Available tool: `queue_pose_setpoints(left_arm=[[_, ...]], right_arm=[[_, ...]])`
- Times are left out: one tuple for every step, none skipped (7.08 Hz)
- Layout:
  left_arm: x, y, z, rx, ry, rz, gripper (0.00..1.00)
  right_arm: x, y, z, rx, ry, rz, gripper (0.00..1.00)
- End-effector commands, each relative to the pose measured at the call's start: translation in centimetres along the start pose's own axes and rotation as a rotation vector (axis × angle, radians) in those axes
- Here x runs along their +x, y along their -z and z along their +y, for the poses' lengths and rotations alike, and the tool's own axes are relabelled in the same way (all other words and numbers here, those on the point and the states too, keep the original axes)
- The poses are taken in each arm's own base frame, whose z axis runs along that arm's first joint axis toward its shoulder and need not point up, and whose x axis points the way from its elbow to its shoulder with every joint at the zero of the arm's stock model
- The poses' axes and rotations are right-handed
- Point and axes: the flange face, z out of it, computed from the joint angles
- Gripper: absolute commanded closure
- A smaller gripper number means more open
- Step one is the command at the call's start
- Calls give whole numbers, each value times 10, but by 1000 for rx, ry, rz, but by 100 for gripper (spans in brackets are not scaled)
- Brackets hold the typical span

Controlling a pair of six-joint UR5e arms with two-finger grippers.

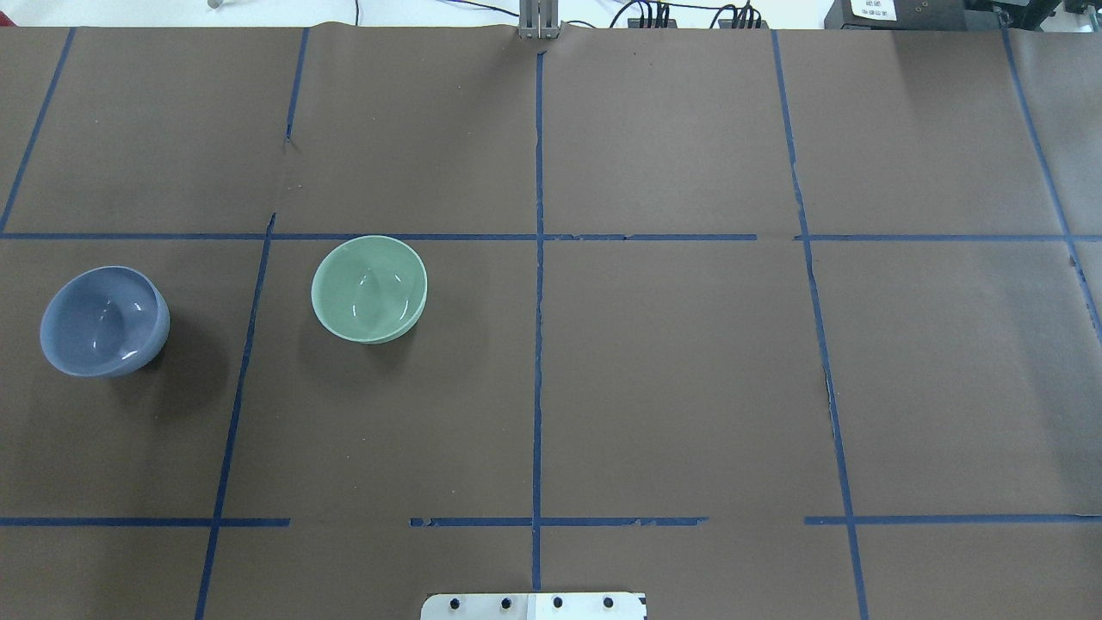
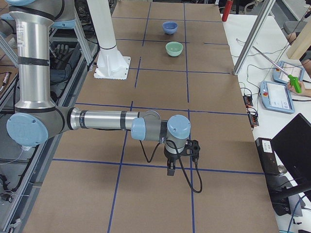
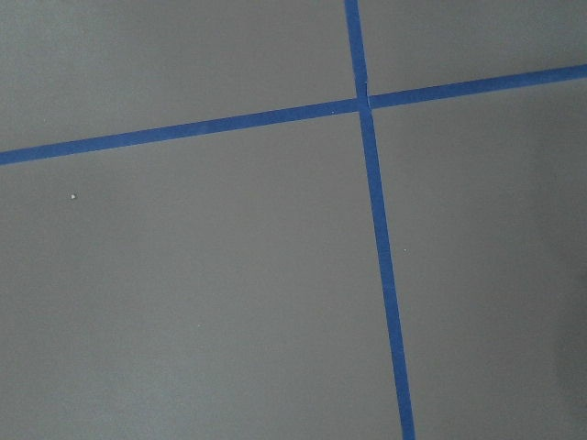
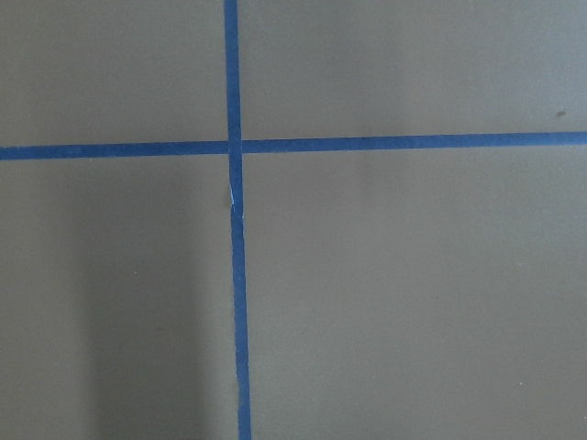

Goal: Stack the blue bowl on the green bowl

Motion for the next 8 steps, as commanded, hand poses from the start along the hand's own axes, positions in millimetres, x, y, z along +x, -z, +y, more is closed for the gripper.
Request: queue_pose_setpoints(left_arm=[[1, 1, -4, 4, 0, -1, 0], [5, 6, -8, 14, -13, 2, 0], [7, 8, -13, 27, -30, 2, 0], [14, 16, -22, 63, -54, -1, 0], [22, 25, -26, 89, -80, -4, 0], [36, 37, -33, 134, -101, -9, 0], [41, 41, -37, 178, -34, -4, 0], [79, 31, -48, 188, 23, 22, 0]], right_arm=[[0, 0, 0, 0, 0, 0, 0], [0, 0, 0, 0, 0, 0, 0], [0, 0, 0, 0, 0, 0, 0], [0, 0, 0, 1, -1, 0, 0], [0, 0, 0, 1, -1, 0, 0], [0, 0, 0, 1, -1, 0, 0], [0, 0, 0, 0, 0, 0, 0], [0, 0, 0, 0, 0, 0, 0]])
